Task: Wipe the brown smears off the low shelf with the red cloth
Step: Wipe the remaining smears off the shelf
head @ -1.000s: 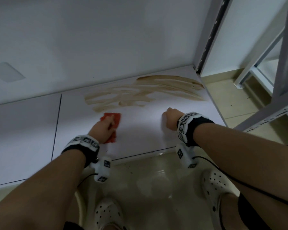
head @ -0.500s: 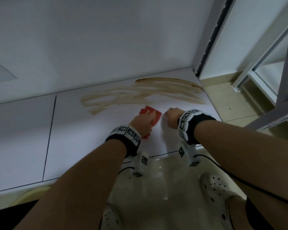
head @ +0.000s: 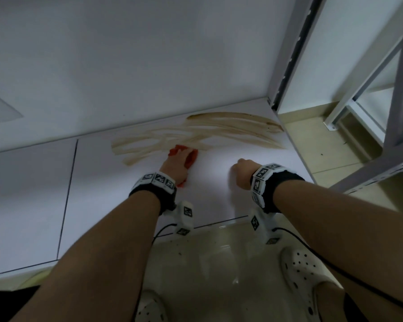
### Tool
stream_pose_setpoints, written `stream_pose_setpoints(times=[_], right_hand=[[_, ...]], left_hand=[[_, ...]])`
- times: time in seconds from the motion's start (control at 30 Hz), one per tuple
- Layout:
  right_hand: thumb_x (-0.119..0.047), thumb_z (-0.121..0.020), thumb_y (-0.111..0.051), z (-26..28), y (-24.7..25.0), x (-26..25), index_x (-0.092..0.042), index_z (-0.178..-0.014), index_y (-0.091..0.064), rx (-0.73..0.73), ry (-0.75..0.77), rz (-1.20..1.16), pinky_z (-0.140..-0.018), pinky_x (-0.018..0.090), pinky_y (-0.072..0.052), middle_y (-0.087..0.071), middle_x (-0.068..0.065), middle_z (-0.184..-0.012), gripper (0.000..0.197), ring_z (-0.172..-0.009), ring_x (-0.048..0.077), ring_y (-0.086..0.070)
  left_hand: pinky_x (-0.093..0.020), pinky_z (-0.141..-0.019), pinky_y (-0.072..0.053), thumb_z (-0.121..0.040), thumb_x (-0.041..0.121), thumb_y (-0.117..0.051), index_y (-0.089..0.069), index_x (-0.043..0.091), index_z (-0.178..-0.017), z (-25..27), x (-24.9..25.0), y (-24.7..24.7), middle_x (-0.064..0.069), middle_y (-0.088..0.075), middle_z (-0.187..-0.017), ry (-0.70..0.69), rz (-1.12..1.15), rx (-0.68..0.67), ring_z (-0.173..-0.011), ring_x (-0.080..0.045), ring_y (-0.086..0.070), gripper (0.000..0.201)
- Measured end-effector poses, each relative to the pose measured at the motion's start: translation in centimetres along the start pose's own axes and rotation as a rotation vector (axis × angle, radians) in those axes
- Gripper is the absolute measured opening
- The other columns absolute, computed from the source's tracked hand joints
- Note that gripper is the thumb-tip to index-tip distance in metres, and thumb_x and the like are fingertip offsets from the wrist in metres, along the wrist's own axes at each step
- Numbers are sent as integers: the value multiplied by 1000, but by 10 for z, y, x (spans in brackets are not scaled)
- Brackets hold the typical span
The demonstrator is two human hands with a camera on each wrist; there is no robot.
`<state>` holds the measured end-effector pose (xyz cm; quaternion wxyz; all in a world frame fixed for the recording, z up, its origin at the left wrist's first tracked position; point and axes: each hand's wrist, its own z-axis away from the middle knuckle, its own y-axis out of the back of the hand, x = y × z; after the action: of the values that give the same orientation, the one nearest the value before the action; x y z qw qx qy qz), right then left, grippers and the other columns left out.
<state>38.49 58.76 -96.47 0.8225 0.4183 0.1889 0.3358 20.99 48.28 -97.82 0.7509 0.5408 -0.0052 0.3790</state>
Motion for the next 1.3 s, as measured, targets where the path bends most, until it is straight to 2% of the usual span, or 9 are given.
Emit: stream_pose_setpoints(times=[0.1,0.27,0.53,0.57,0.67,0.87,1.07,1.2,1.3], right_hand=[[-12,-91,-46,4,0,14,-6,-120,-60,4,-59,-7,-93,34,-49,-56,13,-124,32,-112,29,-58],[-15,-89,-49,8,1,24,-9,-115,-63,-24,-69,26,-91,35,-51,-58,12,-117,30,-105,28,-60],[-11,-90,-48,8,2,6,-4,-122,-58,13,31,-17,-96,35,-48,-50,14,-128,34,-115,28,-54],[-10,-89,-48,9,1,4,-4,-122,-58,13,42,-22,-97,35,-48,-50,14,-128,35,-115,28,-54],[-10,-88,-47,15,0,0,-5,-120,-60,19,57,-18,-96,38,-49,-51,14,-126,35,-112,29,-56],[-12,-91,-46,20,9,-18,-7,-121,-57,17,86,12,-97,36,-48,-49,13,-125,33,-112,28,-53],[-10,-88,-46,22,-4,-47,-4,-122,-58,13,161,22,-99,41,-47,-50,15,-127,37,-115,30,-54],[-10,-90,-47,24,-8,-71,-2,-125,-58,-29,184,46,-99,37,-48,-55,14,-127,37,-115,27,-57],[-8,-90,-46,25,-9,-87,-3,-125,-58,-31,198,61,-99,38,-49,-55,14,-129,38,-116,27,-57]], left_hand=[[-37,-108,-38,-90,-2,-45,-23,26,-150,-10,42,-20,-9,-18,-157,-150,-90,-54,-139,-32,-30,70],[-33,-96,-40,-92,4,-46,-44,30,-139,8,65,-33,-12,-47,-135,-355,-180,-217,-116,-32,-50,54],[-33,-75,-56,-84,-6,-50,-35,31,-146,27,-19,10,-20,-40,-143,101,-1,-37,-112,-36,-56,73],[-35,-86,-55,-82,-5,-53,-30,29,-148,25,-14,9,-18,-33,-150,120,-16,-13,-124,-35,-49,77],[-36,-114,-31,-85,-4,-52,-26,23,-150,22,20,-8,-10,-14,-158,38,-76,-14,-145,-29,-19,75],[-26,-102,-32,-96,6,-44,-42,21,-142,46,49,-24,-11,-42,-142,-195,-103,-122,-126,-28,-44,48],[-37,-103,-39,-88,1,-52,-40,32,-141,79,-66,19,-17,-41,-144,71,-94,-37,-124,-37,-47,62],[-27,-60,-48,-88,-2,-50,-52,32,-130,131,-140,33,-24,-58,-120,306,74,106,-81,-33,-61,54],[-30,-62,-50,-86,-7,-47,-50,27,-133,162,-171,28,-22,-57,-121,471,184,207,-85,-33,-60,58]])
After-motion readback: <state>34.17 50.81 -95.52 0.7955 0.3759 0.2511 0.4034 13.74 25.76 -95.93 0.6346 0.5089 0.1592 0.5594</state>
